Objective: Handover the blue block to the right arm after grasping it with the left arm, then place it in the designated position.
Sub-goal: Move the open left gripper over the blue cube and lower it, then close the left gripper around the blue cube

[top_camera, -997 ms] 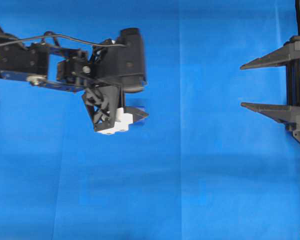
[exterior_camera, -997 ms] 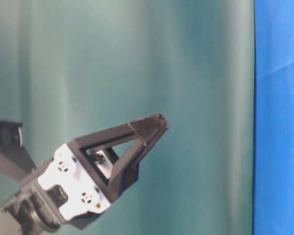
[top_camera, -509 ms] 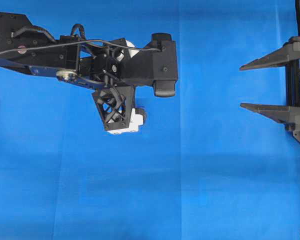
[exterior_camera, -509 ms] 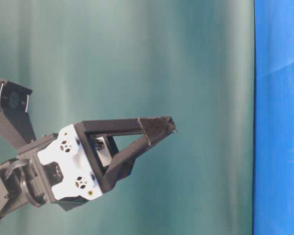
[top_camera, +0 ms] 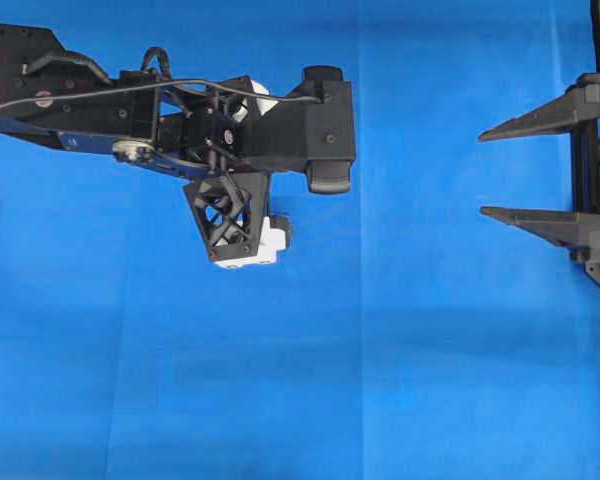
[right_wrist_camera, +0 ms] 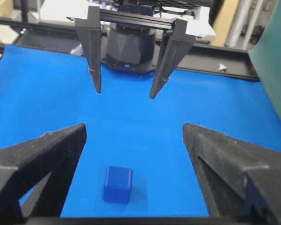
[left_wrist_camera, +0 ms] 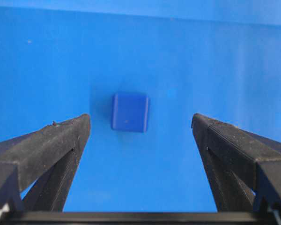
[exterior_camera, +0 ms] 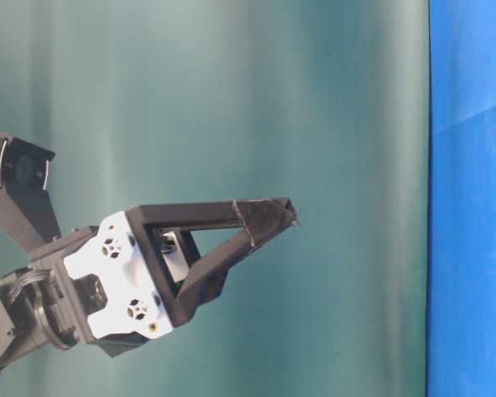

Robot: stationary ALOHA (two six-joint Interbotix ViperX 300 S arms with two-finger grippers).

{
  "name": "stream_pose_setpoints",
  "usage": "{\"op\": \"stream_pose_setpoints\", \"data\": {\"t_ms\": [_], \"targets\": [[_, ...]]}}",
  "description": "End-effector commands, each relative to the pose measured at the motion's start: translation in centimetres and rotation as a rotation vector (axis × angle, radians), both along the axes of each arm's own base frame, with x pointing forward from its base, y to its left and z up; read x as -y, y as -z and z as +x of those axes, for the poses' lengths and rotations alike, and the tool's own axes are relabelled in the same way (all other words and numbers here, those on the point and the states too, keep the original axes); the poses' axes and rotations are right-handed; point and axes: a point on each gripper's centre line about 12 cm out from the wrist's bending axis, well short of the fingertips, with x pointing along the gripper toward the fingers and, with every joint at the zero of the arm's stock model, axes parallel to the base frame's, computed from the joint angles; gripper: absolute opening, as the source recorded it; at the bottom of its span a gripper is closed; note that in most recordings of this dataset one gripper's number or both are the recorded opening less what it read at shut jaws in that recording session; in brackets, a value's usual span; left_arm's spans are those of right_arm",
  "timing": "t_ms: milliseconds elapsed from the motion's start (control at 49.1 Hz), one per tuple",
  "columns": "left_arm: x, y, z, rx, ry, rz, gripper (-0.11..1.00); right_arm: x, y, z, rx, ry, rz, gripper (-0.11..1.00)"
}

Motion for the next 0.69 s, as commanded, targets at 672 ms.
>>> {"op": "stream_pose_setpoints", "data": {"t_ms": [672], "targets": [[0.0,2.1,-0.4,0.006,-0.006,-0.003,0.93,0.1,-1.2,0.2,0.028,0.003,-0.003,0.97]]}}
